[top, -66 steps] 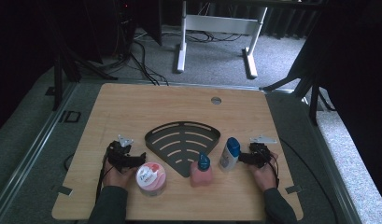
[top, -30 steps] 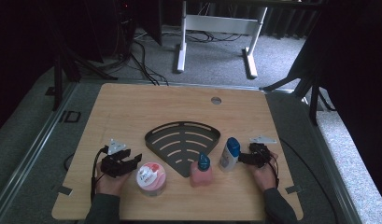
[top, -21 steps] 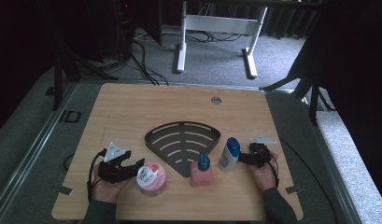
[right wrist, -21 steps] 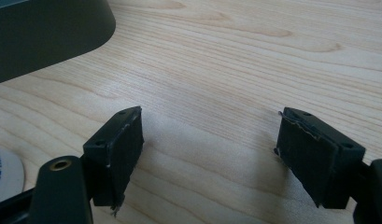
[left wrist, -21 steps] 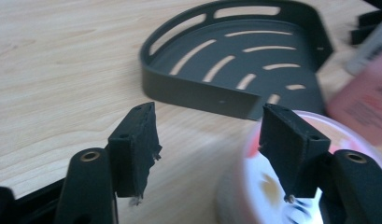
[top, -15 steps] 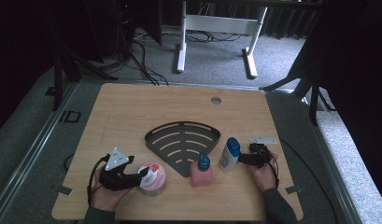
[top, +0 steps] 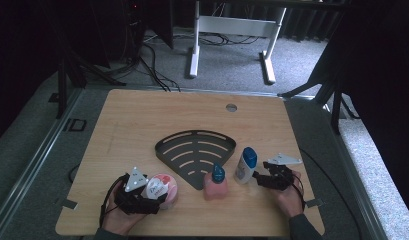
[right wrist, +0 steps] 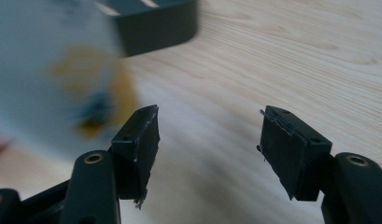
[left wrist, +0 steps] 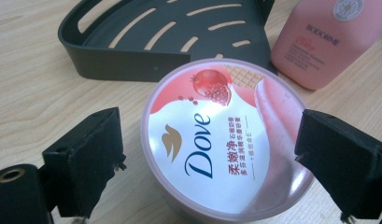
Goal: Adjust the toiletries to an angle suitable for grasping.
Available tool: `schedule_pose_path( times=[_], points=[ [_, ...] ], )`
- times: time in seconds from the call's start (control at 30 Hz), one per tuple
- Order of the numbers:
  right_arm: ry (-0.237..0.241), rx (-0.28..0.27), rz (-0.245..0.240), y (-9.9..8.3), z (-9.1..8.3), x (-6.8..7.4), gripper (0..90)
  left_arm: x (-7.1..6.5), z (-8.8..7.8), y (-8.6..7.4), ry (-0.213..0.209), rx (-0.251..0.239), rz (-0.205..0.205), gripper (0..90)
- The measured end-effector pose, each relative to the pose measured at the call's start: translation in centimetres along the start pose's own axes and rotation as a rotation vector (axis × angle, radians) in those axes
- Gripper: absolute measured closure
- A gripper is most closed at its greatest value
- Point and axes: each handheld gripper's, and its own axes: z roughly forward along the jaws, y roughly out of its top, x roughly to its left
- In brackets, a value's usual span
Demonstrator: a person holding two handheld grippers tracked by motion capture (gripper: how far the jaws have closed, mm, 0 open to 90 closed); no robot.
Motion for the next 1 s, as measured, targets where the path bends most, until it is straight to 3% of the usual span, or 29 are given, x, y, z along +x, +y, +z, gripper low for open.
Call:
schedule_pose_path(
  times=[0.27,0.47,0.5,0.8,1.0],
  points=[
    [0.035,-0.030,-0.032,-1.0,-3.5,2.2,35.9,-0.1,0.2,-0.6,-0.022,-0.006,-0.015,5.1],
    [0.121,-0.064,-0.061,-1.7,-5.3,4.5,37.4,-0.1,0.2,-0.6,-0.038,-0.010,-0.019,5.3],
    [0.121,-0.064,-0.061,-1.7,-5.3,4.5,37.4,-0.1,0.2,-0.6,-0.038,-0.010,-0.019,5.3],
    [0.269,-0.127,-0.149,0.9,-4.8,8.2,47.5,-0.1,0.2,-0.6,-0.049,-0.017,-0.008,6.3],
    [0.307,-0.151,-0.197,2.9,-3.9,9.7,48.0,0.0,0.3,-0.6,-0.052,-0.016,-0.008,6.3]
  ],
)
